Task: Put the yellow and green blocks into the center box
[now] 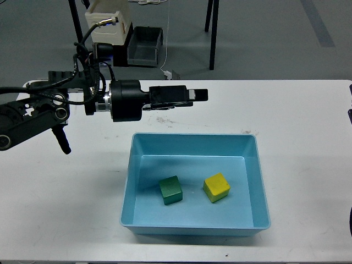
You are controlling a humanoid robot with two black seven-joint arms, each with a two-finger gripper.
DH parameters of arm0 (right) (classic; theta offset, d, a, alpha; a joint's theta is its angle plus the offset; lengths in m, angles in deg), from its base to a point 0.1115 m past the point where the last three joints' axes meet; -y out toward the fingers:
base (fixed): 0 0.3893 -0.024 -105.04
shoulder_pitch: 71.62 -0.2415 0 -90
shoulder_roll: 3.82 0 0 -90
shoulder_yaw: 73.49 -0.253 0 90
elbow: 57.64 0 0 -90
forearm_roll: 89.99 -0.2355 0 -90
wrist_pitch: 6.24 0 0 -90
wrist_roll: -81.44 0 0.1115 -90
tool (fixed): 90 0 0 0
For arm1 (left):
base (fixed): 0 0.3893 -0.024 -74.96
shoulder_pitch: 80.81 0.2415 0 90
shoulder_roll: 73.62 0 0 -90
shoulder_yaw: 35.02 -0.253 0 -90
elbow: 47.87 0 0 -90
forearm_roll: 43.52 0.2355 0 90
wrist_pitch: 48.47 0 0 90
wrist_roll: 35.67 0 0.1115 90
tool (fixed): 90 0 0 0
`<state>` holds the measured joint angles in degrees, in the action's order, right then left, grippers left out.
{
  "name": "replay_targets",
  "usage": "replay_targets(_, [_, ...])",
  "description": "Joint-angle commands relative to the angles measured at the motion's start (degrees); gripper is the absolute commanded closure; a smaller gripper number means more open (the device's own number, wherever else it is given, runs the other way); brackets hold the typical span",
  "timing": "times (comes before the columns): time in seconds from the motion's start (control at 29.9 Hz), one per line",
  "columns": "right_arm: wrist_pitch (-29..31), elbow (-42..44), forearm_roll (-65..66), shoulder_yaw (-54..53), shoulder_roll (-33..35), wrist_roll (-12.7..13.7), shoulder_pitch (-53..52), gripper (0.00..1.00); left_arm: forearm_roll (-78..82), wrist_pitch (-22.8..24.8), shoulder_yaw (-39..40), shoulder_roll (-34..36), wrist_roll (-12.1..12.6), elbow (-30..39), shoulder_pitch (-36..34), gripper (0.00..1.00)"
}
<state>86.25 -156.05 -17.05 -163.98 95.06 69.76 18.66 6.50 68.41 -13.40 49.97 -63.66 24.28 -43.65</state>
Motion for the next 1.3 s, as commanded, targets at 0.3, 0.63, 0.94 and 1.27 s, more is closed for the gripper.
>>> replay_targets(0.3, [0.4,1.6,-25.0,4.6,-2.6,4.4,-7.9,0.00,-35.5,-7.2,14.9,4.4,0.0,4.6,13.6,0.00])
replay_targets(0.63, [5.0,1.5,-51.3,0.1,-5.0,11.6,-3.0,0.00,-62.7,-13.6,15.2,5.8,0.3,11.3,22.6,0.00])
replay_targets(0.94, [7.4,1.1,-60.5,-2.1,-7.6,13.6,7.6,0.00,-73.9,-12.8,25.7,4.2,0.0,18.0,38.8,0.00])
replay_targets(1.27, [9.8,1.6,-78.7,-3.1,-8.2,15.2,13.6,0.00,-82.2,-10.7,28.7,1.5,0.0,18.9,48.6,0.00])
